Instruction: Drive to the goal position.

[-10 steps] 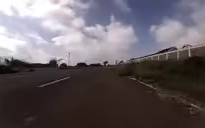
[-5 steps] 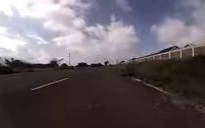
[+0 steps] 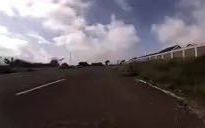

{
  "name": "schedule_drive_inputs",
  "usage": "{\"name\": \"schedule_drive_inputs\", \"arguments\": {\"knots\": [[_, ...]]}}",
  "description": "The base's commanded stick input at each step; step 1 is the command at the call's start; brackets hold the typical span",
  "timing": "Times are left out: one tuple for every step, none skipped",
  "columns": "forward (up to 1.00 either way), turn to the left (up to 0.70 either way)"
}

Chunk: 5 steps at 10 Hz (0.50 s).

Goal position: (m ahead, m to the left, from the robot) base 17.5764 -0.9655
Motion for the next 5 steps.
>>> {"name": "schedule_drive_inputs", "arguments": {"knots": [[1.0,0.0],[1.0,0.0],[1.0,0.0],[1.0,0.0],[1.0,0.0]]}}
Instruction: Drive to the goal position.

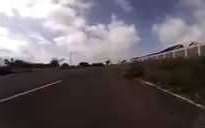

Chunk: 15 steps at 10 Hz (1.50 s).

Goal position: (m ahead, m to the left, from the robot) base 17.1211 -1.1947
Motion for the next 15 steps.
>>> {"name": "schedule_drive_inputs", "arguments": {"knots": [[1.0,0.0],[1.0,0.0],[1.0,0.0],[1.0,0.0],[1.0,0.0],[1.0,0.0],[1.0,0.0],[1.0,0.0],[1.0,0.0],[1.0,0.0],[1.0,0.0],[1.0,0.0],[1.0,0.0],[1.0,0.0],[1.0,0.0]]}}
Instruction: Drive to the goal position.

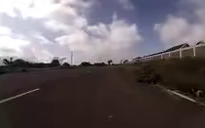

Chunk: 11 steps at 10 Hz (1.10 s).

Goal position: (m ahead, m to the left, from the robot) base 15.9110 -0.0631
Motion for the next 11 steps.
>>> {"name": "schedule_drive_inputs", "arguments": {"knots": [[1.0,0.0],[1.0,0.0],[1.0,0.0],[1.0,0.0],[1.0,0.0],[1.0,0.0],[1.0,0.0],[1.0,0.0],[1.0,0.0],[1.0,0.0],[1.0,0.0]]}}
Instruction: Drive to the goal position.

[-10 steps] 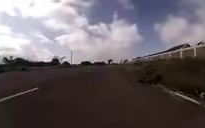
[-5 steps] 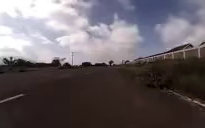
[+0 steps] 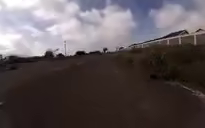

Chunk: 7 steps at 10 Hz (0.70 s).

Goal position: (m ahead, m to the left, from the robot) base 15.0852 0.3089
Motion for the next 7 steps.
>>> {"name": "schedule_drive_inputs", "arguments": {"knots": [[1.0,0.0],[1.0,0.0],[1.0,0.0],[1.0,0.0],[1.0,0.0],[1.0,0.0],[1.0,0.0]]}}
